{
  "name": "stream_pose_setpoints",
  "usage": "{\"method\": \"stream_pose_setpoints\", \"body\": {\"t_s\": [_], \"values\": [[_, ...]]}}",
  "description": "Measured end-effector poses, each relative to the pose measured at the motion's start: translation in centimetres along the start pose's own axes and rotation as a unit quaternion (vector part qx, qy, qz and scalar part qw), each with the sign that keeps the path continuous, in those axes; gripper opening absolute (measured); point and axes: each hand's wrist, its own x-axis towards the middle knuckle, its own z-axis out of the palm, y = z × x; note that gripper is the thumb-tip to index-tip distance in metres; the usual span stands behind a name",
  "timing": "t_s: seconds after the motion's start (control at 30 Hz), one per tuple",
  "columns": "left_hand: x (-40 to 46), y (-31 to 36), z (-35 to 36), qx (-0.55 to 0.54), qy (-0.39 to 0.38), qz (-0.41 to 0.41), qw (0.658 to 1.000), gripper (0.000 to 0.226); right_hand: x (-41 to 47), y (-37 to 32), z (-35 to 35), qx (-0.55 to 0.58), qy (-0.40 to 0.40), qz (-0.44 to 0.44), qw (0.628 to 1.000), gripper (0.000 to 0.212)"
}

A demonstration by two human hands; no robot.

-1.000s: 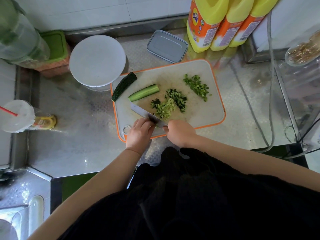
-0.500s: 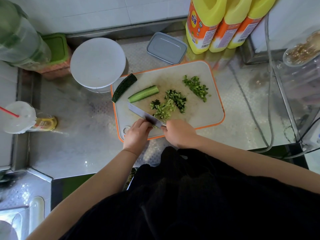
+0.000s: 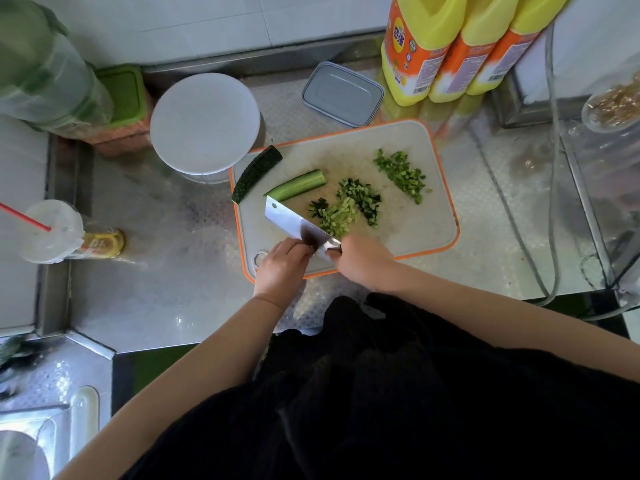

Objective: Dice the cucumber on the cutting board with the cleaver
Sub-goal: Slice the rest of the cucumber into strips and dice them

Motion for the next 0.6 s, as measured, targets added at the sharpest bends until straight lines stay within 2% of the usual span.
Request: {"method": "stream_pose_setpoints", "body": {"t_s": [0.23,0.37,0.5,0.6], "values": [[-0.8,0.9,-0.9,0.016,0.006,0.012,1.0,0.023,-0.3,1.7,-1.0,0.068,0.019,0.014,0.997,0.043],[-0.7,1.9,-1.5,0.08,0.01,0.033,0.996,0.038,-0.7,1.7,-1.7,0.107,0.038,0.022,0.993,0.048],[0.3,2.4,-1.6,0.157,-0.048,0.049,0.985,0.049,-1.2,1.8,-2.0,0.165,0.044,0.027,0.985,0.046],[0.3,2.3,-1.4,0.152,-0.057,0.038,0.986,0.041,-1.3,2.5,-2.7,0.221,0.063,0.045,0.972,0.045]]}}
